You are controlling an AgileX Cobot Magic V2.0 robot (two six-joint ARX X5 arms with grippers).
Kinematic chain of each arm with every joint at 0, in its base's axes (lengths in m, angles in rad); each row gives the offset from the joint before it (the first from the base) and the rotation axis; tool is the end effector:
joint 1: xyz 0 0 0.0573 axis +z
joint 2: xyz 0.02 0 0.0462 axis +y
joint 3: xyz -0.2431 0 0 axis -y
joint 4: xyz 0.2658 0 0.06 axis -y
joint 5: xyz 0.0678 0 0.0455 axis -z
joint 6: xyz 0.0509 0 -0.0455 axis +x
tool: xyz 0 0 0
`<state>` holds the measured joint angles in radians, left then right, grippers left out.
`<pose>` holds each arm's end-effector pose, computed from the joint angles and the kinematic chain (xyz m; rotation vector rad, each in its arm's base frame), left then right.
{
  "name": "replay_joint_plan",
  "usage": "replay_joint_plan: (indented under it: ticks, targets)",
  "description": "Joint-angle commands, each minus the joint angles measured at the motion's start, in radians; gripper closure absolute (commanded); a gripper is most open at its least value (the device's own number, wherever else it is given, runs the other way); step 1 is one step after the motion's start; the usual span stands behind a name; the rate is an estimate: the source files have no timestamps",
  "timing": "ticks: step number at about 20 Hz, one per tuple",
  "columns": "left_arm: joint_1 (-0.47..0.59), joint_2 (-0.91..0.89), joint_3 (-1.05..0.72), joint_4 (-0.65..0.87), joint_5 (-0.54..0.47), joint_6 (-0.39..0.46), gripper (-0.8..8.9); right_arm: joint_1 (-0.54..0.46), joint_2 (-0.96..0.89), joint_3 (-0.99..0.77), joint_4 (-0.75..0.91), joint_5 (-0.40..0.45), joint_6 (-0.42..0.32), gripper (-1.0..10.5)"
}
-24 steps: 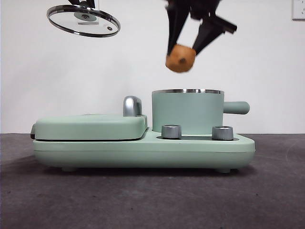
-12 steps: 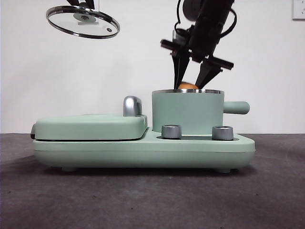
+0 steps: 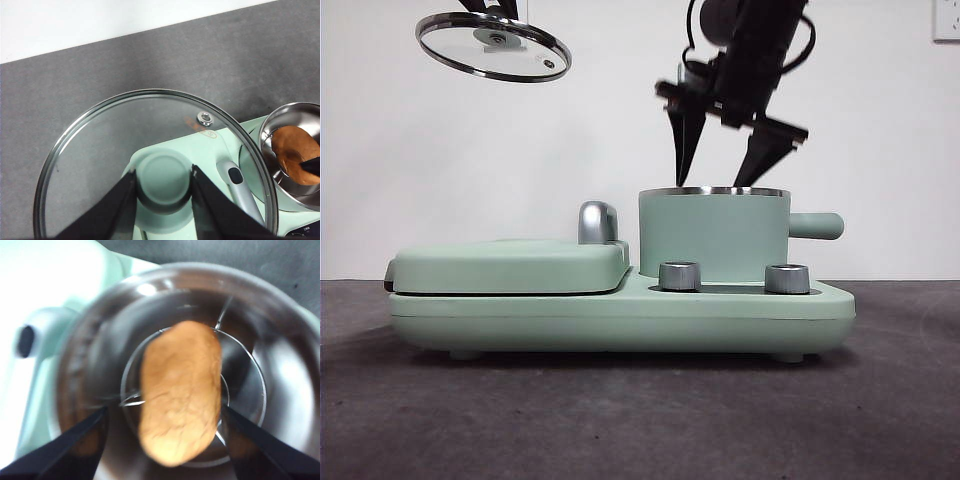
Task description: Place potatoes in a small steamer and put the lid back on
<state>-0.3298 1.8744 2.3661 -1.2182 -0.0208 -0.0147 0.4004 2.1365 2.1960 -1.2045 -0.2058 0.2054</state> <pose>0.3668 -0.1245 0.4350 0.1132 0.7202 -0.2899 0.4202 0.1891 0.2773 0.0640 1.2041 0.4162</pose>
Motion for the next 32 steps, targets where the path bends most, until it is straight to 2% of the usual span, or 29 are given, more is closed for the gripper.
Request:
replay_joint_plan:
  ticks: [1,4,9,12,16,20,22,26,29,32]
  targets:
    - [-0.012,-0.006,0.026,0.022,0.001,0.002,8.05,0.006,-0.012,0.116,-0.091,0.012,-0.029,6.0]
    - [-0.022,-0.006,0.026,0.025,0.001,0.003,8.05,0.005,-0.051,0.177,-0.211,0.107,-0.039,6.0]
    - [-0.051,-0.006,0.014,0.027,0.002,0.003,8.05,0.005,-0.23,0.094,-0.214,0.109,-0.107,6.0]
    - [-0.066,-0.006,0.007,0.028,0.002,0.003,8.05,0.005,-0.406,-0.063,-0.214,0.117,-0.109,6.0]
    - [-0.096,-0.006,0.006,0.032,0.002,0.003,8.05,0.005,-0.67,-0.352,-0.212,0.2,-0.109,6.0]
    - [-0.133,-0.005,0.006,0.037,0.002,0.003,8.05,0.005,-0.896,-0.605,-0.105,0.195,-0.108,6.0]
    - [-0.157,-0.004,0.006,0.037,0.002,0.003,8.05,0.008,-1.018,-0.738,-0.032,0.177,-0.093,6.0]
    - [-0.222,-0.002,0.005,0.039,0.002,0.004,8.05,0.019,-1.348,-1.048,0.125,0.176,0.005,6.0]
    - [-0.269,-0.002,-0.019,0.071,0.002,0.004,8.05,0.019,-1.543,-1.168,0.154,0.177,0.063,6.0]
    - [-0.313,-0.002,-0.093,0.159,0.002,0.003,8.05,0.019,-1.678,-1.196,0.151,0.177,0.105,6.0]
